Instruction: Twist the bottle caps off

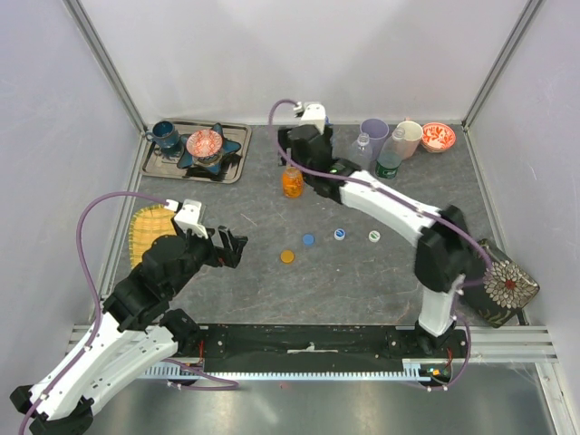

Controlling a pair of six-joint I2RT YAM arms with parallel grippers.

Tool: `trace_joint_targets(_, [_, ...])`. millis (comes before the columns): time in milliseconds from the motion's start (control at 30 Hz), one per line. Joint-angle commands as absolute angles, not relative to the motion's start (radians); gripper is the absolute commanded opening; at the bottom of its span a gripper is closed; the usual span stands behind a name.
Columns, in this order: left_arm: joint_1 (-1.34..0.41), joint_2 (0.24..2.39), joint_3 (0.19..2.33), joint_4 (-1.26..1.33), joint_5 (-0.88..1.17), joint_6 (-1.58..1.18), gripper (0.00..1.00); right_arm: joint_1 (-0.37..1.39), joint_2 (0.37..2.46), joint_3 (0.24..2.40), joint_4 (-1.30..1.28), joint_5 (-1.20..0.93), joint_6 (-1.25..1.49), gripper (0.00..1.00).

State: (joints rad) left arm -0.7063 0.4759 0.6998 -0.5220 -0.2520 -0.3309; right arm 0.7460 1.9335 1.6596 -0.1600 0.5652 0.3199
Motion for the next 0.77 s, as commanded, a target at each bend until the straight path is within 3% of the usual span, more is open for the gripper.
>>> trace_joint_targets(0, [-0.703,0.505,0.715,-0.482,-0.259,-0.373,0.99,0.750,1.609,1.573,-0.161,0.592,0.321,0.90])
trace_joint_targets(100, [-0.703,0.554,0.739,-0.474,-0.247,-0.400,0.99,0.785,1.412,1.390,-0.160,0.557,0.286,0.93])
trace_joint_targets(367, [-0.703,0.667,0.747,-0.387,-0.206,-0.572,0.99,0.994,1.016,1.048,-0.264,0.706,0.276,0.97])
trace_joint_targets(500, [-0.703,0.738,0.747,-0.386,-0.175,-0.679,0.99,1.005,0.933,0.855,-0.307,0.712,0.357,0.97])
trace_joint_targets(733, [-0.703,0.765,0.749,-0.405,-0.186,-0.718,0.99,1.005,0.881,0.804,-0.318,0.724,0.400,0.98])
